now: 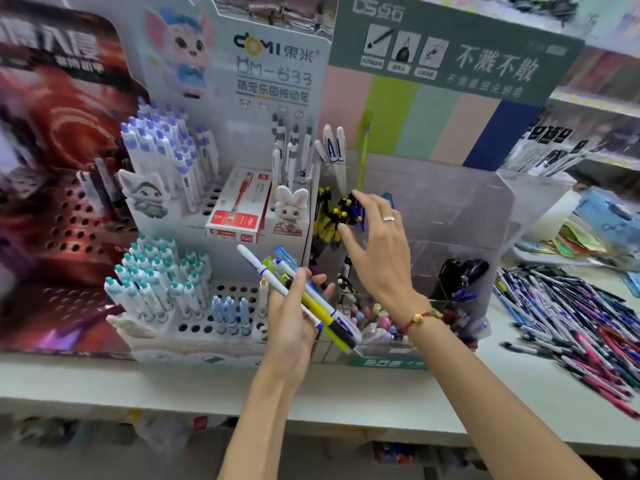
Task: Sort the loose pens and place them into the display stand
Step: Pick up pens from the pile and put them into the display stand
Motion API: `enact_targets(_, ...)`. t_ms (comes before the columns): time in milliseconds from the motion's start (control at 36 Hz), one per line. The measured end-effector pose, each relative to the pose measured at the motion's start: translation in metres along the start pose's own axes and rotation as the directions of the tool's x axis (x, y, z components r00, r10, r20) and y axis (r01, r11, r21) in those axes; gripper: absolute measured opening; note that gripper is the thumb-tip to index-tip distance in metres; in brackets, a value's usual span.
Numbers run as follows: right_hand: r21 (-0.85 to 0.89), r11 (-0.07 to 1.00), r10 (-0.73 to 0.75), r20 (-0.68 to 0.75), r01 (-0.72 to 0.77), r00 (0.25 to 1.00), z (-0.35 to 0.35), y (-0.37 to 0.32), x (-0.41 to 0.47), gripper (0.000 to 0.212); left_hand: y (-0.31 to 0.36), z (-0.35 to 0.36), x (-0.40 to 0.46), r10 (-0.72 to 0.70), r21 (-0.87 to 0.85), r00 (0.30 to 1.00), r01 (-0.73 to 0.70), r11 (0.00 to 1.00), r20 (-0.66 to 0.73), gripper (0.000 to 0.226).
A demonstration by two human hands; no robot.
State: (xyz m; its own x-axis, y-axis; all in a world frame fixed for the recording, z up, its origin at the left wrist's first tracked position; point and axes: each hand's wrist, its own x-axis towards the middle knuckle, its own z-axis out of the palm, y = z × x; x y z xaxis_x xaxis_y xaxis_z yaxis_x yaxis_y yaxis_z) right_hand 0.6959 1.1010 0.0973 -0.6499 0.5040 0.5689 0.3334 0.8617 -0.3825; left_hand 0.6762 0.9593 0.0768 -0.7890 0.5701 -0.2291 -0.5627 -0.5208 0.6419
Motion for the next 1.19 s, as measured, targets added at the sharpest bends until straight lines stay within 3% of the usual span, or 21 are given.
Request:
enact_targets(111, 0.318, 0.907, 0.208, 0.234, -0.277, 0.950, -0.025, -0.010, -0.021, 0.021, -0.001, 0.010, -0.001, 0.062, 0.009, 0.996, -0.062, 0.998, -0.061, 0.037)
enact_targets(222, 0.430, 0.796, 0.195, 0.483, -0.425, 0.854, -0.044, -0.004, -0.048, 0.028, -0.002, 0.021, 0.006, 0.127, 0.044, 0.975, -0.121, 0.992, -0.183, 0.042)
enact_targets(306, 0.386, 0.864, 0.092, 0.511, -0.324, 0.855, -0.045, 0.002, -0.061, 0.039, -0.005, 0.027, 0.011, 0.121, 0.004, 0.962, -0.124, 0.992, -0.243, 0.044)
enact_targets(444, 0.198, 0.979, -0.022, 0.283, -0.036, 0.959, -0.051, 0.011, -0.058, 0.040, -0.008, 0.035, 0.015, 0.087, -0.002, 0.968, -0.090, 0.996, -0.234, 0.047)
enact_targets(583, -0.037, 0.962, -0.258, 0.194, 0.270, 0.946, -0.053, 0.009, -0.052, 0.036, -0.015, 0.041, 0.016, 0.080, 0.118, 0.963, -0.051, 0.992, -0.257, 0.028)
enact_targets(694, -0.056, 0.943, -0.310, 0.213, 0.329, 0.927, -0.053, 0.007, -0.047, 0.019, -0.018, 0.039, 0.018, 0.014, 0.077, 0.965, 0.007, 0.997, -0.262, 0.014)
enact_targets(778, -0.045, 0.954, -0.271, 0.284, 0.295, 0.920, -0.054, 0.006, -0.044, 0.019, -0.016, 0.036, 0.020, -0.019, 0.015, 0.967, 0.024, 1.000, -0.254, 0.019)
enact_targets(861, -0.146, 0.925, -0.289, 0.330, 0.351, 0.899, -0.052, 0.008, -0.040, 0.014, -0.011, 0.040, 0.018, -0.038, -0.111, 0.975, 0.014, 0.994, -0.221, 0.022)
enact_targets(917, -0.184, 0.913, -0.284, 0.355, 0.364, 0.891, -0.051, 0.010, -0.038, 0.014, -0.007, 0.040, 0.019, -0.011, -0.104, 0.973, -0.013, 0.995, -0.232, 0.021)
enact_targets(1028, -0.168, 0.954, -0.198, 0.265, 0.247, 0.944, -0.057, 0.020, -0.035, 0.015, 0.001, 0.028, 0.029, 0.040, 0.036, 0.960, -0.031, 0.999, -0.278, 0.009)
enact_targets(1056, -0.080, 0.982, -0.148, 0.230, 0.171, 0.962, -0.058, 0.022, -0.033, 0.012, 0.003, 0.024, 0.031, 0.043, 0.043, 0.962, -0.033, 0.999, -0.270, 0.010)
enact_targets(1111, 0.179, 0.983, -0.010, 0.217, -0.029, 0.976, -0.059, 0.022, -0.024, 0.029, 0.006, 0.017, 0.034, 0.042, 0.080, 0.973, -0.024, 0.996, -0.226, 0.010)
enact_targets(1167, 0.392, 0.902, 0.098, 0.215, -0.178, 0.972, -0.056, 0.017, -0.013, 0.047, 0.009, 0.011, 0.033, 0.045, 0.113, 0.986, -0.027, 0.993, -0.163, 0.006)
enact_targets(1194, 0.463, 0.858, 0.143, 0.199, -0.222, 0.969, -0.052, 0.014, -0.006, 0.044, 0.009, 0.007, 0.033, 0.054, 0.129, 0.989, -0.036, 0.991, -0.136, 0.006)
